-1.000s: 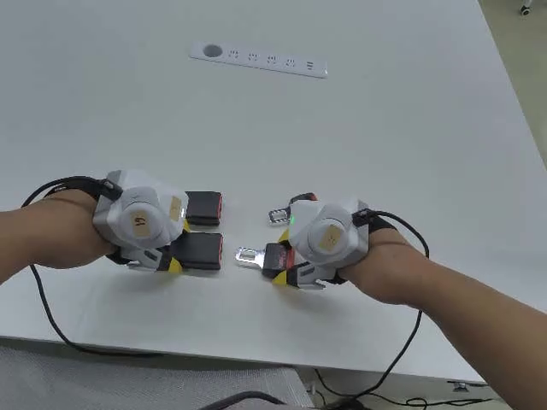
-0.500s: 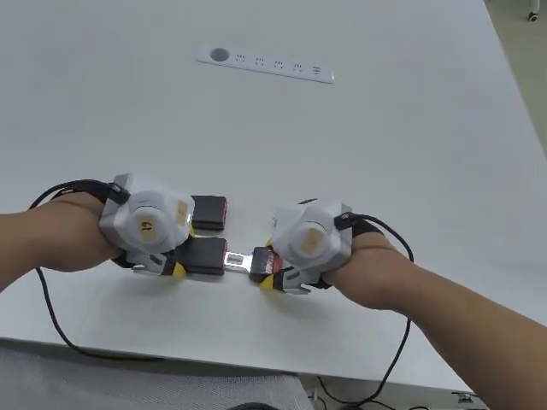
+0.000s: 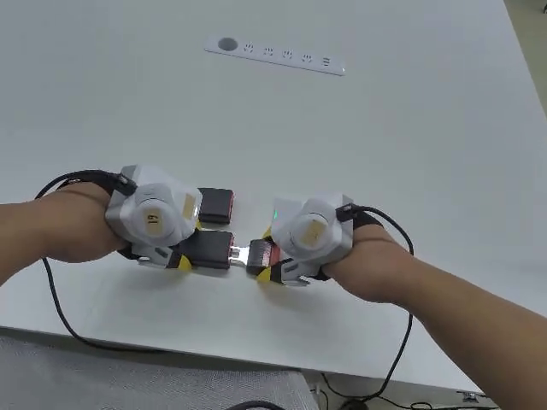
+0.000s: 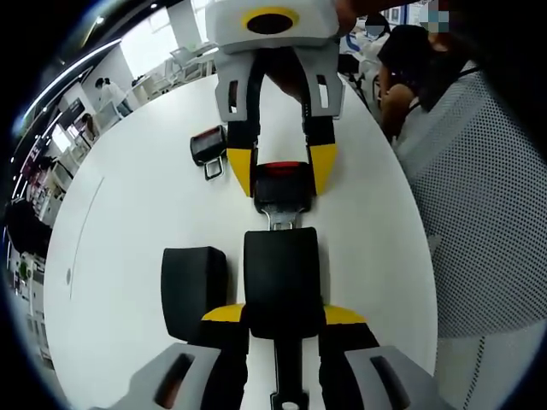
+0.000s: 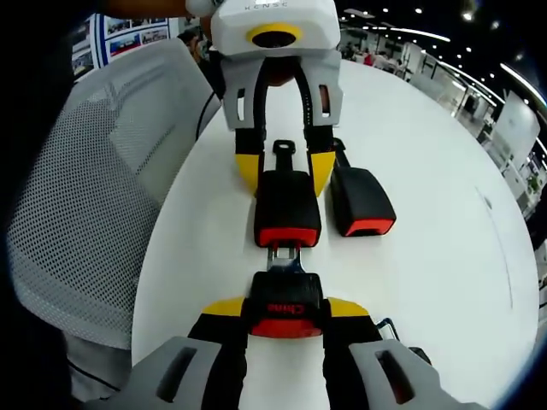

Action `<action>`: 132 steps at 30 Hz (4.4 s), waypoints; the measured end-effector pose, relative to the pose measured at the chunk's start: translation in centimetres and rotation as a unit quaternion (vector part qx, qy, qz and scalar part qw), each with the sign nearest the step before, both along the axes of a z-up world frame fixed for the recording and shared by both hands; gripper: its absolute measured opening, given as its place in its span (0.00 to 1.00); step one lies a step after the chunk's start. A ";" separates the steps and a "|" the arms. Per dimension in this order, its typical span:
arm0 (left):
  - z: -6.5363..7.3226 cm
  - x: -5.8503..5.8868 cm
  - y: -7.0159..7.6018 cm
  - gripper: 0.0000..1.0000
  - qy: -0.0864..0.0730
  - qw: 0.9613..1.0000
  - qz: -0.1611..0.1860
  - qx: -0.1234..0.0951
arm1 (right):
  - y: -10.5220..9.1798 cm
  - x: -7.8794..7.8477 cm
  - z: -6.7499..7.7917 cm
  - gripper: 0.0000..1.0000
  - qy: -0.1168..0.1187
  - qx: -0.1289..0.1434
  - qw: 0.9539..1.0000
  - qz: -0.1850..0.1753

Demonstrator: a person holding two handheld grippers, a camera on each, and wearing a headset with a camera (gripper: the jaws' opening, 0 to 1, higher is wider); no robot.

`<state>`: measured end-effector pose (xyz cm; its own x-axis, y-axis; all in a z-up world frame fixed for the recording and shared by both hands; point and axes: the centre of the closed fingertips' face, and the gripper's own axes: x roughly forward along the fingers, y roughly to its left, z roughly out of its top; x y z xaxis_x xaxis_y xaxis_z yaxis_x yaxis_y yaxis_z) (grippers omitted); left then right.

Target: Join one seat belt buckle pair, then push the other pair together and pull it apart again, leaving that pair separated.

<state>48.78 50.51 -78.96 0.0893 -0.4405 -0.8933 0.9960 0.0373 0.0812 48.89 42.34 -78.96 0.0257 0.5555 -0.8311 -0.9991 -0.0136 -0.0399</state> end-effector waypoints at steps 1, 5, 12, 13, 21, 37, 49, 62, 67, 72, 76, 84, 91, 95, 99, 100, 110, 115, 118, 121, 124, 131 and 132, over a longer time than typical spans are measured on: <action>0.0 0.0 0.0 0.32 0.000 1.000 -0.001 0.000 | 0.0 0.0 0.0 0.29 0.001 0.003 1.000 -0.002; 0.0 0.0 -0.1 0.32 0.002 1.000 -0.003 0.004 | 0.3 0.1 0.1 0.28 0.002 0.005 1.000 -0.003; -0.1 0.0 -0.1 0.31 0.002 1.000 -0.008 0.006 | 0.7 0.0 0.1 0.28 0.000 0.001 1.000 -0.001; -0.1 0.0 -0.1 0.31 0.002 1.000 -0.009 0.005 | 0.8 -0.1 0.1 0.28 -0.001 0.001 1.000 0.000; 0.0 -0.1 -0.2 0.31 0.005 1.000 -0.014 0.007 | 0.9 -0.1 0.3 0.28 -0.004 -0.005 1.000 0.007; -0.1 -0.1 -0.2 0.30 0.008 1.000 -0.011 0.009 | 2.6 -0.6 0.5 0.27 -0.006 -0.001 1.000 0.013; 0.1 -0.2 0.0 0.31 0.007 1.000 -0.006 0.008 | 1.9 -0.4 0.6 0.28 -0.007 -0.003 1.000 0.009; 0.3 -0.1 0.3 0.31 0.013 1.000 0.017 -0.012 | 1.2 -0.3 0.3 0.29 -0.009 -0.014 1.000 0.018; 0.2 -0.1 0.2 0.31 0.012 1.000 0.020 -0.006 | 0.9 -0.2 0.1 0.29 -0.014 -0.018 1.000 0.021; 0.2 -0.1 0.3 0.31 0.009 1.000 0.024 -0.016 | 1.1 -0.2 0.2 0.29 -0.019 -0.020 0.999 0.021; 0.1 -0.1 0.3 0.31 0.008 0.999 0.027 -0.020 | 1.1 -0.1 0.1 0.29 -0.013 -0.013 1.000 0.013; 0.1 -0.2 0.3 0.31 0.011 0.999 0.026 -0.020 | 1.4 -0.2 0.1 0.30 -0.012 -0.011 1.000 0.011; 0.2 -0.3 0.1 0.31 0.014 0.999 0.028 -0.012 | 1.5 -0.3 0.2 0.30 -0.011 -0.017 1.000 0.008; 0.1 -0.2 0.2 0.32 0.024 0.999 0.033 -0.004 | 1.6 -0.2 0.1 0.31 -0.012 -0.016 1.000 0.014; 0.4 -0.5 0.0 0.33 0.026 0.999 0.033 -0.001 | 1.6 -0.2 0.2 0.32 -0.007 -0.014 1.000 0.006; 0.5 -0.5 -0.1 0.33 0.025 0.999 0.034 0.000 | 1.6 -0.2 0.2 0.32 -0.008 -0.014 1.000 0.005; 2.0 -0.4 -0.1 0.33 0.011 0.999 0.039 -0.005 | 1.4 -0.2 0.8 0.31 -0.014 0.000 1.000 -0.019; 3.9 -0.1 -0.4 0.35 -0.001 0.999 0.039 -0.024 | 1.0 -0.3 1.4 0.30 -0.007 0.005 1.000 -0.022; 4.5 0.2 -0.3 0.37 -0.002 0.999 0.039 -0.030 | 0.8 -0.3 2.6 0.30 -0.008 0.011 1.000 -0.022; 4.9 0.8 -0.1 0.38 -0.006 0.999 0.040 -0.037 | 0.5 0.1 3.8 0.30 -0.012 0.021 0.999 -0.024; 5.1 1.8 0.1 0.38 -0.009 0.998 0.052 -0.044 | 0.1 1.1 4.5 0.31 -0.025 0.023 0.999 -0.027; 4.9 3.5 0.3 0.38 -0.006 0.997 0.067 -0.042 | -1.9 3.4 4.2 0.29 -0.042 0.011 0.999 -0.027; 4.9 3.6 0.4 0.38 -0.006 0.997 0.067 -0.042 | -2.2 3.9 3.9 0.29 -0.042 0.009 0.999 -0.029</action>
<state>52.40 50.86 -74.05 0.1630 -0.4967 -0.8525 0.9806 0.1771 0.0843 52.81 40.13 -75.07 0.1270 0.5661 -0.8145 -0.9914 0.0453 -0.1230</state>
